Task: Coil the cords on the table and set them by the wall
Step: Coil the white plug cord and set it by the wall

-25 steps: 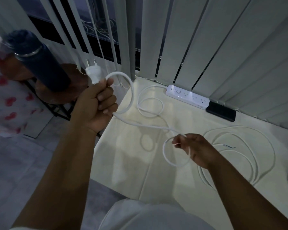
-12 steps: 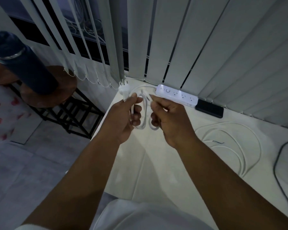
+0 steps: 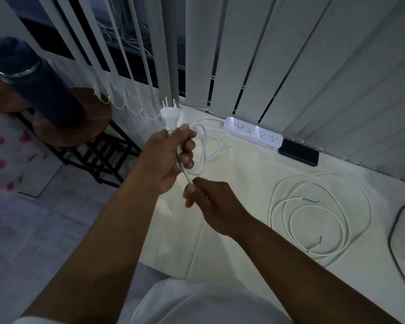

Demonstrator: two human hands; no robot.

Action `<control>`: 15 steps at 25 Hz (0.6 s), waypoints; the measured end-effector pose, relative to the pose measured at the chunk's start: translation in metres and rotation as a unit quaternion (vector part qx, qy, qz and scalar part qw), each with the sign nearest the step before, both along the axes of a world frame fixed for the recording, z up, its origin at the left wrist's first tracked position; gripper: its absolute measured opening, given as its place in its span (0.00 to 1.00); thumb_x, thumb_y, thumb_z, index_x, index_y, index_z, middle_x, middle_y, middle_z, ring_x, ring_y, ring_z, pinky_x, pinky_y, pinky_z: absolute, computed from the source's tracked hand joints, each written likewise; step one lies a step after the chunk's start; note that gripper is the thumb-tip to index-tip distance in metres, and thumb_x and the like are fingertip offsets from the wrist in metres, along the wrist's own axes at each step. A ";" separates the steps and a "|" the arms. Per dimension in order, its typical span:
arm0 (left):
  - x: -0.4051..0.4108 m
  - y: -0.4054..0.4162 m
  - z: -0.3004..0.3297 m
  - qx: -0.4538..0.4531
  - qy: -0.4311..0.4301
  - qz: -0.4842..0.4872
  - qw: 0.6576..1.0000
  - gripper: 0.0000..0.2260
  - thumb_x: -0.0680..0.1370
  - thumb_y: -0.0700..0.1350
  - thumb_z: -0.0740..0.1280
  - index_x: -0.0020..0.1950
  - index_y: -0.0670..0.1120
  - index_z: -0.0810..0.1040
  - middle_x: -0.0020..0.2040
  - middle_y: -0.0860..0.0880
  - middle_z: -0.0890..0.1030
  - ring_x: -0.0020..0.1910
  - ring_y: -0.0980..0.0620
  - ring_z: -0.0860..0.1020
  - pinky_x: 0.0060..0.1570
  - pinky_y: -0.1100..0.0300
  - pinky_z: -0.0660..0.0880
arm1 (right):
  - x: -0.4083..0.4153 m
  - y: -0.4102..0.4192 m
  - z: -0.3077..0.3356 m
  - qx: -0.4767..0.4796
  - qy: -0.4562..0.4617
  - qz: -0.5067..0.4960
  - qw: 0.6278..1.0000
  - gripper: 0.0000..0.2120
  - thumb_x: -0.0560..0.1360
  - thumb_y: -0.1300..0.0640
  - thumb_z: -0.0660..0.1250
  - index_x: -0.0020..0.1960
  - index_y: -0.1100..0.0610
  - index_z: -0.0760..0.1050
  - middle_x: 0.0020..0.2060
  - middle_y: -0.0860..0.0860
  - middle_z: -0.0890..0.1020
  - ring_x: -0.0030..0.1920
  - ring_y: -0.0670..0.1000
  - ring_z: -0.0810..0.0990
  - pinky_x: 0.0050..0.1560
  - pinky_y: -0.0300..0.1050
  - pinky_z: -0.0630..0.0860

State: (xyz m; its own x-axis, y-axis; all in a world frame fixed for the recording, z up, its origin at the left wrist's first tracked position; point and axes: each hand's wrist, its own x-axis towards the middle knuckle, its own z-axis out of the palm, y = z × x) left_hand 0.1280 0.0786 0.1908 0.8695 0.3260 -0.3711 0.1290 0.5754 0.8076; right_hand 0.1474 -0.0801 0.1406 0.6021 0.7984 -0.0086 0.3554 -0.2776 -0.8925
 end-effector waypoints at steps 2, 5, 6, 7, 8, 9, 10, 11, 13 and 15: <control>-0.005 0.004 0.005 0.007 0.001 -0.023 1.000 0.11 0.81 0.48 0.60 0.45 0.43 0.77 0.27 0.53 0.70 0.22 0.58 0.64 0.24 0.65 0.65 | 0.006 0.001 -0.016 -0.024 -0.107 0.091 0.990 0.21 0.82 0.47 0.56 0.38 0.60 0.74 0.30 0.50 0.78 0.34 0.50 0.76 0.45 0.49 0.75; -0.013 0.012 0.014 0.001 0.001 -0.053 0.999 0.12 0.81 0.49 0.59 0.47 0.43 0.77 0.26 0.53 0.66 0.21 0.58 0.62 0.22 0.65 0.63 | 0.025 0.002 -0.043 -0.188 -0.309 0.170 0.917 0.15 0.82 0.48 0.56 0.47 0.55 0.76 0.42 0.50 0.81 0.51 0.53 0.79 0.67 0.57 0.66; -0.016 0.017 0.017 0.004 -0.004 -0.063 0.998 0.12 0.81 0.49 0.59 0.48 0.43 0.77 0.26 0.54 0.66 0.21 0.58 0.62 0.22 0.65 0.63 | 0.035 0.000 -0.049 -0.260 -0.342 0.189 0.883 0.14 0.82 0.47 0.54 0.55 0.52 0.76 0.50 0.49 0.82 0.61 0.52 0.76 0.73 0.61 0.58; -0.019 0.024 0.019 0.011 -0.010 -0.072 0.997 0.11 0.80 0.48 0.60 0.49 0.43 0.77 0.26 0.54 0.66 0.21 0.58 0.63 0.22 0.65 0.64 | 0.047 -0.002 -0.053 -0.312 -0.341 0.205 0.863 0.14 0.83 0.48 0.53 0.59 0.51 0.74 0.53 0.49 0.82 0.64 0.52 0.75 0.74 0.62 0.55; -0.023 0.031 0.020 0.026 -0.015 -0.075 0.997 0.10 0.79 0.47 0.61 0.49 0.42 0.77 0.26 0.54 0.66 0.21 0.58 0.64 0.23 0.65 0.65 | 0.061 -0.003 -0.054 -0.329 -0.296 0.208 0.872 0.13 0.83 0.48 0.54 0.58 0.51 0.74 0.51 0.50 0.83 0.61 0.53 0.77 0.73 0.61 0.59; -0.027 0.037 0.019 0.046 -0.014 -0.075 0.996 0.10 0.79 0.46 0.61 0.50 0.41 0.77 0.26 0.53 0.67 0.21 0.57 0.64 0.23 0.65 0.66 | 0.075 -0.002 -0.051 -0.324 -0.207 0.192 0.903 0.12 0.82 0.49 0.56 0.54 0.53 0.76 0.47 0.50 0.85 0.55 0.53 0.81 0.67 0.57 0.68; -0.030 0.042 0.016 0.066 -0.004 -0.071 0.995 0.09 0.80 0.45 0.61 0.50 0.40 0.77 0.27 0.53 0.67 0.21 0.57 0.64 0.22 0.65 0.65 | 0.088 0.002 -0.048 -0.304 -0.103 0.151 0.935 0.12 0.81 0.49 0.60 0.49 0.54 0.78 0.41 0.50 0.86 0.47 0.53 0.84 0.58 0.52 0.76; -0.032 0.045 0.011 0.080 0.014 -0.063 0.995 0.09 0.80 0.45 0.61 0.50 0.40 0.77 0.27 0.52 0.68 0.21 0.57 0.64 0.21 0.65 0.64 | 0.099 0.007 -0.045 -0.280 -0.039 0.097 0.954 0.14 0.78 0.46 0.63 0.44 0.55 0.80 0.35 0.49 0.86 0.40 0.50 0.84 0.47 0.47 0.80; -0.032 0.047 -0.002 0.083 0.054 -0.038 0.994 0.10 0.81 0.45 0.59 0.49 0.40 0.77 0.28 0.52 0.67 0.21 0.57 0.61 0.20 0.66 0.61 | 0.115 0.018 -0.036 -0.237 0.024 -0.032 0.971 0.20 0.72 0.38 0.69 0.36 0.56 0.79 0.25 0.46 0.81 0.26 0.48 0.79 0.30 0.40 0.77; -0.028 0.043 -0.018 0.062 0.093 -0.005 0.994 0.11 0.81 0.47 0.60 0.47 0.42 0.77 0.28 0.52 0.66 0.22 0.57 0.61 0.21 0.65 0.61 | 0.123 0.031 -0.030 -0.206 0.136 -0.155 0.957 0.22 0.70 0.39 0.73 0.35 0.58 0.74 0.23 0.48 0.74 0.22 0.49 0.70 0.27 0.41 0.69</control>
State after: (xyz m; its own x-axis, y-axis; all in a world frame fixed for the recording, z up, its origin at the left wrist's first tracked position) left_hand 0.0999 0.1220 0.1732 0.7927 0.3709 -0.4837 0.2887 0.4704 0.8339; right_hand 0.2707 -0.0496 0.1104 0.7398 0.4777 -0.4739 -0.0300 -0.6801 -0.7325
